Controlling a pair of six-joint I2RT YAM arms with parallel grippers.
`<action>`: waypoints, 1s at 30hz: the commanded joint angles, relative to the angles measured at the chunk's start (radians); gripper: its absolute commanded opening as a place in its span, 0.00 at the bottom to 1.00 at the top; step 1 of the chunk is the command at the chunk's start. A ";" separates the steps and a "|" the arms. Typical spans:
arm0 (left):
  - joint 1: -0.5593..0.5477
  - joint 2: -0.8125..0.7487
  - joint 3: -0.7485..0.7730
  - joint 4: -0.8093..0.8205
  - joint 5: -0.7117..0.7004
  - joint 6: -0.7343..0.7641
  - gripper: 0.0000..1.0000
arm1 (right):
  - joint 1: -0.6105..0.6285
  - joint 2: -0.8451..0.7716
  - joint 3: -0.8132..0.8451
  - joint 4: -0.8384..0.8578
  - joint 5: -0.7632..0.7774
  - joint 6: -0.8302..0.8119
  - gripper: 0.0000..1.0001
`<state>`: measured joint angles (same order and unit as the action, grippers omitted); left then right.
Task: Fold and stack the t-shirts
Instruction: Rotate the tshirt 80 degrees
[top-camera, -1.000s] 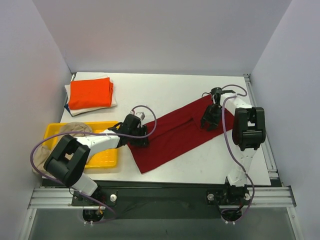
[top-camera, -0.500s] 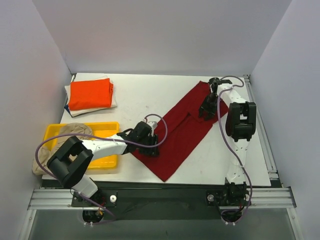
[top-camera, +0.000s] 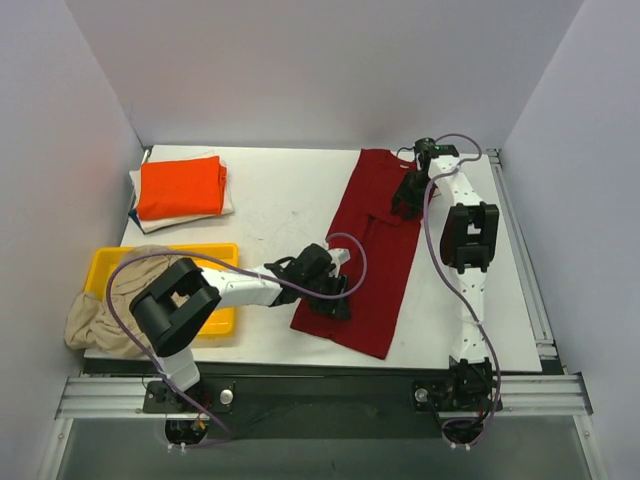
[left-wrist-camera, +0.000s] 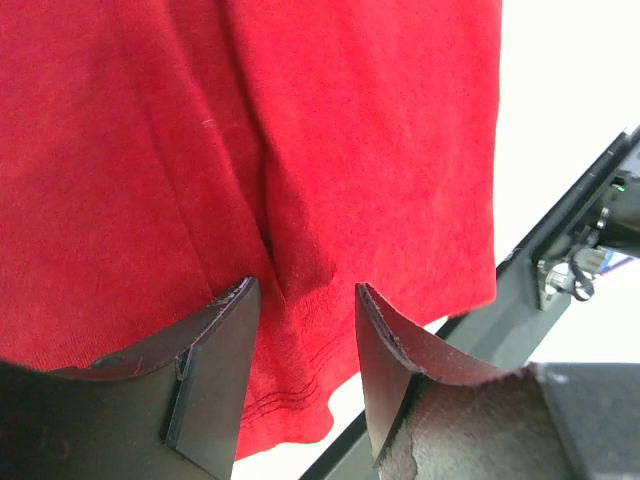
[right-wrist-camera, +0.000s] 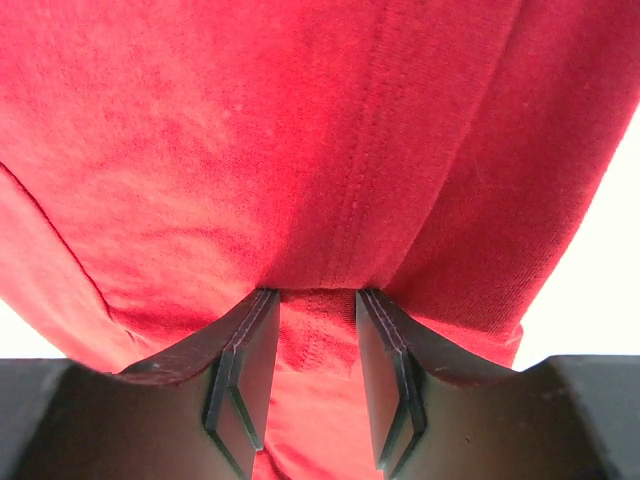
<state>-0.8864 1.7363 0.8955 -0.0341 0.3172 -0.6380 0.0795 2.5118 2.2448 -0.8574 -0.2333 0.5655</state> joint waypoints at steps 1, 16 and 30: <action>-0.039 0.066 0.039 -0.009 0.034 -0.014 0.54 | 0.006 0.051 0.035 -0.028 -0.017 0.008 0.37; -0.102 0.089 0.114 0.050 0.112 0.030 0.55 | 0.014 0.009 0.093 -0.019 -0.067 -0.027 0.38; 0.023 -0.233 0.071 -0.136 -0.042 0.107 0.57 | 0.008 -0.634 -0.353 0.015 -0.032 -0.095 0.41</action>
<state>-0.9016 1.5795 0.9855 -0.1104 0.3290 -0.5724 0.0799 2.0377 2.0312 -0.7902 -0.2951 0.5049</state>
